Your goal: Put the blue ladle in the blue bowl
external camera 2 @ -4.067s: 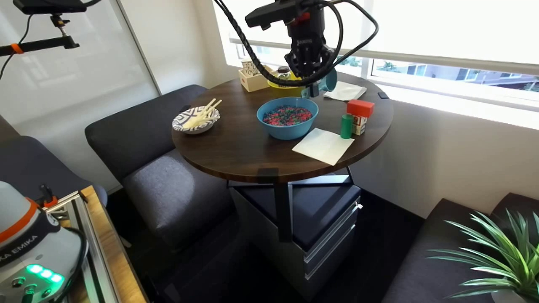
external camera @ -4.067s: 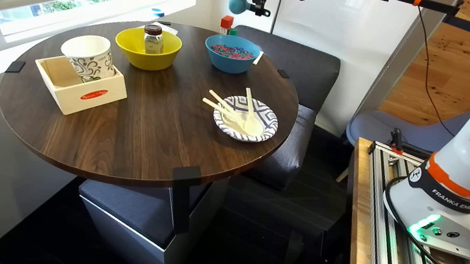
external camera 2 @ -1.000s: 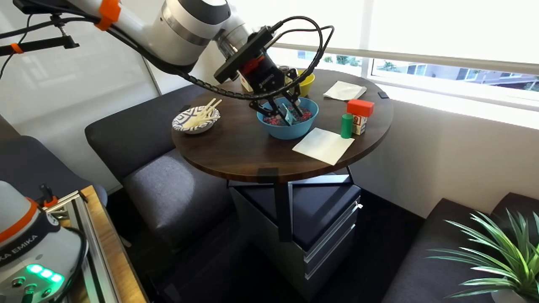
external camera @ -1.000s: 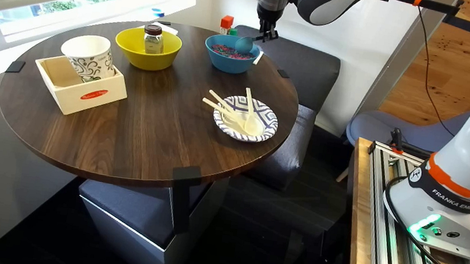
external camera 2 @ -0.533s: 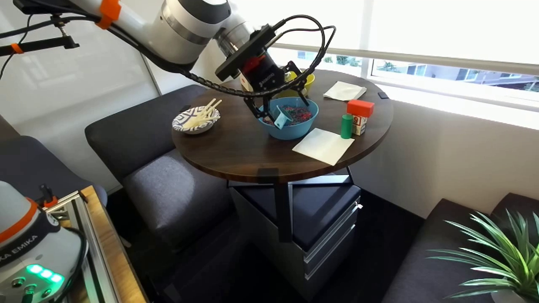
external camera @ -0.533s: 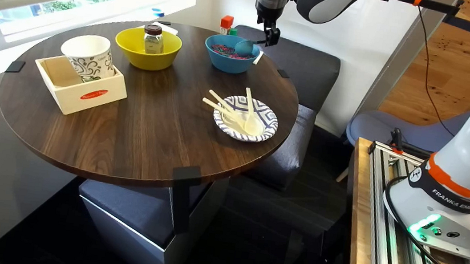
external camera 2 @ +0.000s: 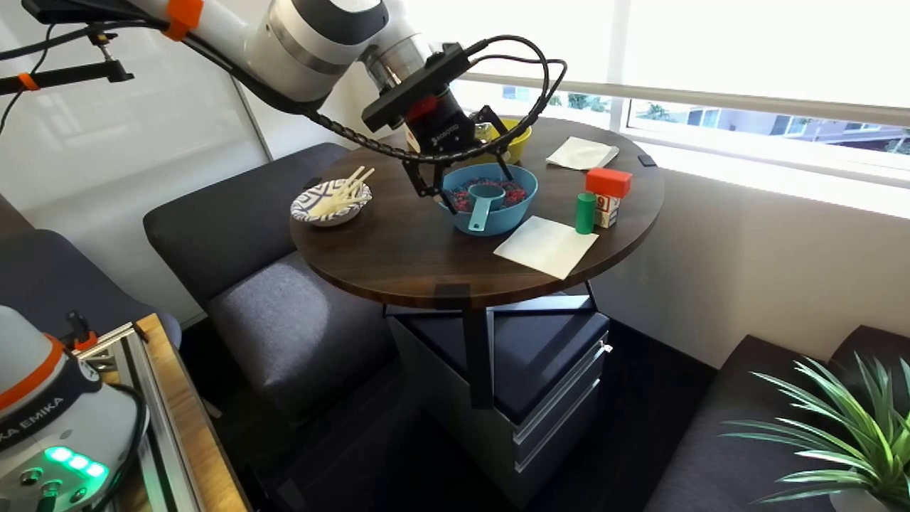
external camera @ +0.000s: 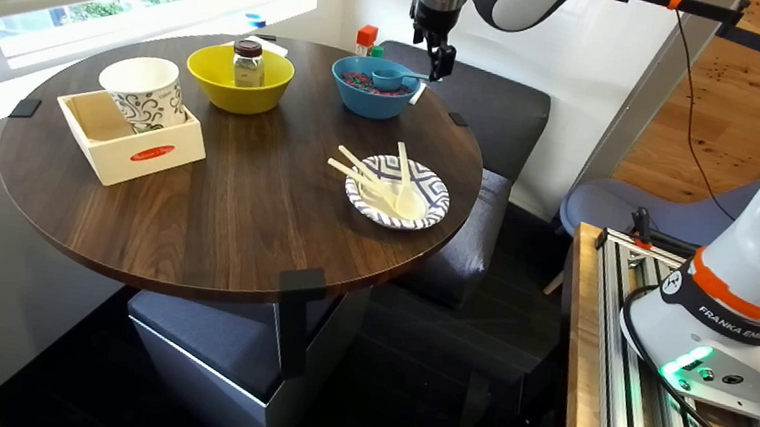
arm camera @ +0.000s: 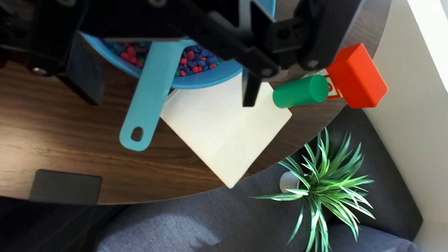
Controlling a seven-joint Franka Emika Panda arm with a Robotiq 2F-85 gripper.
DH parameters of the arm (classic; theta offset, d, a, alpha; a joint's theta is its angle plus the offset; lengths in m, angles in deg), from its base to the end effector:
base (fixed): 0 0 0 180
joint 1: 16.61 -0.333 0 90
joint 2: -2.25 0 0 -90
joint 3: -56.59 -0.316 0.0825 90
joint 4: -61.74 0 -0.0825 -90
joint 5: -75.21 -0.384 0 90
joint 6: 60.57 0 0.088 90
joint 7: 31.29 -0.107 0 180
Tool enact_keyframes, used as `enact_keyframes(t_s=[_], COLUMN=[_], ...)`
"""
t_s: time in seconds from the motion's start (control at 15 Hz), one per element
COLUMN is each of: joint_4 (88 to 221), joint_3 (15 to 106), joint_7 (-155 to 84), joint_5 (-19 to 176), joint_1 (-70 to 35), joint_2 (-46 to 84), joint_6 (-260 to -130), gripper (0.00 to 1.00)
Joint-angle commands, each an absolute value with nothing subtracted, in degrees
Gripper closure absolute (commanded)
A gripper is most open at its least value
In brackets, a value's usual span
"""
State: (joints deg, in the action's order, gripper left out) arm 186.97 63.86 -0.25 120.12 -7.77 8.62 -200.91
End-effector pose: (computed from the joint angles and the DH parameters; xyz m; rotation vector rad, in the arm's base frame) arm 0.5403 -0.1557 0.3529 2.3522 1.0540 -0.1223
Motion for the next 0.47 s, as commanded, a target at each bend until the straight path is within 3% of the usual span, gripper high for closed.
enact_keyframes(t_s=[0.0,0.27,0.33,0.4], joint_4=[194.22,202.87,195.99,197.98], joint_3=[63.57,66.32,65.62,66.04], joint_7=[13.38,30.71,23.78,26.76], joint_5=[105.19,90.88,95.66,93.79], joint_1=[-6.04,-7.82,-7.33,-7.56], joint_2=[-1.65,-13.95,-5.81,-8.81], joint_6=[-200.42,-201.32,-200.67,-200.67], gripper=[0.00,0.00,0.00,0.00])
